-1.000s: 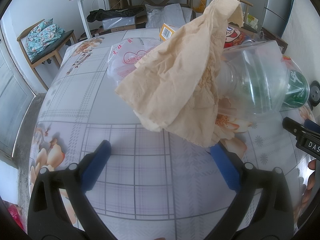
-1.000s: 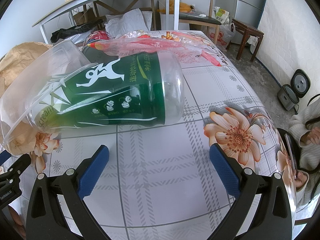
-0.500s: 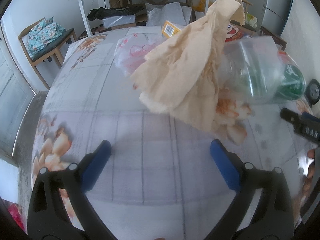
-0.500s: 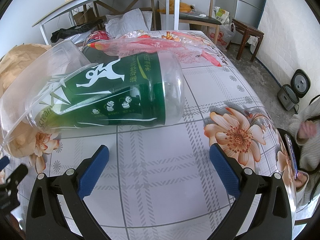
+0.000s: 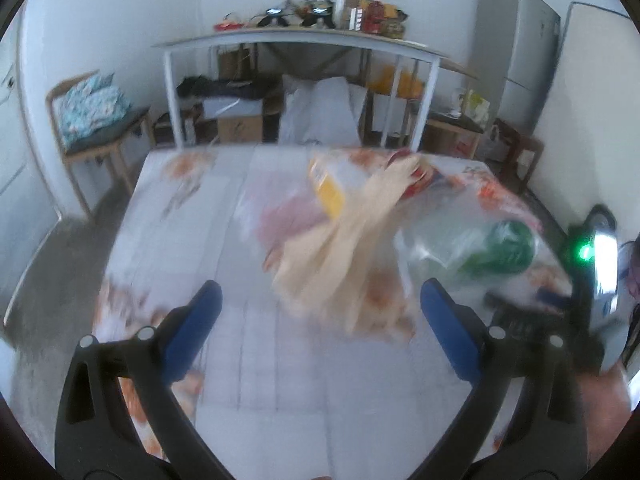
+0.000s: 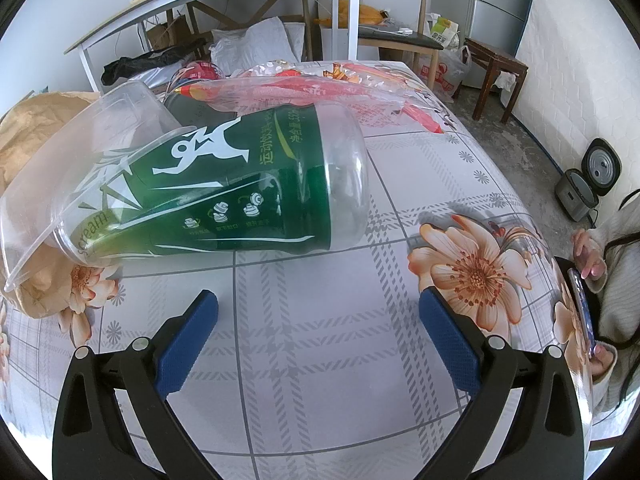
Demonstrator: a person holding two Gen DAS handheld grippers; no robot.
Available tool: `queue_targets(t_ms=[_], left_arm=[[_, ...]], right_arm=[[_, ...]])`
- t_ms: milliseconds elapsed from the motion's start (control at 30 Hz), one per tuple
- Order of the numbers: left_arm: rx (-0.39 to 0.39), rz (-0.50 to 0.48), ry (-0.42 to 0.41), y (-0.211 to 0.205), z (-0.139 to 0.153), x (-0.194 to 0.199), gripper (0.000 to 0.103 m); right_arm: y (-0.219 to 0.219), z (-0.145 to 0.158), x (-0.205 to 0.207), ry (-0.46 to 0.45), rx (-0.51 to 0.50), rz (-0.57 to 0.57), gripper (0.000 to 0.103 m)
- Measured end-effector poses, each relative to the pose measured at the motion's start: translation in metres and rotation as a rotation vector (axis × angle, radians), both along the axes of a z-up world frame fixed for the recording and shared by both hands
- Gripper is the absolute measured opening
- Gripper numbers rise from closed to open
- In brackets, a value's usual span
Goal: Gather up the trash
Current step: 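Lower the left tool onto the crumpled tan paper and close it, then lift the tan paper with the left tool while the right tool reaches toward the clear snack bag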
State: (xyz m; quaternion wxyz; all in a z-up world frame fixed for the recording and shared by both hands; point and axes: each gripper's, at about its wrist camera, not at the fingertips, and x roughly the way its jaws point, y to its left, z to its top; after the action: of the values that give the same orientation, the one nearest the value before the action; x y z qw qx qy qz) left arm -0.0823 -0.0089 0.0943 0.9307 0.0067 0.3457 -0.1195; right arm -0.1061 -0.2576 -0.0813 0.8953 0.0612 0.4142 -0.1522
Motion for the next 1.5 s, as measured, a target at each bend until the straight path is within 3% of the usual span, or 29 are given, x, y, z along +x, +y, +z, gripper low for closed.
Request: queue_targets(t_ms=[100,167,233,333,500,633,767,833,1100,1433,1500], left_arm=[[0.051,-0.034,0.001,-0.021,0.005,0.027,0.095],[0.045,-0.048,0.008,-0.026,0.006,0.040,0.090],[0.039,-0.063,0.026,-0.029,0.005,0.054,0.072],[0.007,-0.085,0.075,-0.030,-0.001,0.068,0.071],[0.027,-0.075,0.115,-0.030,-0.012,0.080,0.070],[-0.035,-0.090,0.176,-0.023,-0.023,0.084,0.033],[-0.040,-0.085,0.202,-0.018,-0.029,0.078,0.021],[-0.015,-0.073,0.197,-0.015,-0.030,0.072,0.007],[-0.025,-0.064,0.182,0.000,-0.034,0.044,0.002],[-0.006,0.043,0.027,0.023,-0.022,-0.021,0.001],[0.000,0.079,-0.037,0.030,-0.015,-0.036,0.001]], right_arm=[[0.000,0.000,0.000,0.000,0.000,0.000,0.097],[0.000,0.000,0.000,0.000,0.000,0.000,0.097],[0.000,0.000,0.000,0.000,0.000,0.000,0.097],[0.000,0.000,0.000,0.000,0.000,0.000,0.097],[0.000,0.000,0.001,0.000,0.000,0.001,0.097],[0.000,0.000,0.000,0.000,0.000,0.000,0.097],[0.000,0.000,0.001,0.000,0.000,0.000,0.097],[0.000,0.000,0.000,0.000,0.000,0.000,0.097],[0.000,0.000,0.001,0.000,0.000,0.000,0.097],[0.002,0.000,0.001,0.000,0.001,0.000,0.097],[0.002,0.000,0.001,0.001,0.000,0.000,0.097]])
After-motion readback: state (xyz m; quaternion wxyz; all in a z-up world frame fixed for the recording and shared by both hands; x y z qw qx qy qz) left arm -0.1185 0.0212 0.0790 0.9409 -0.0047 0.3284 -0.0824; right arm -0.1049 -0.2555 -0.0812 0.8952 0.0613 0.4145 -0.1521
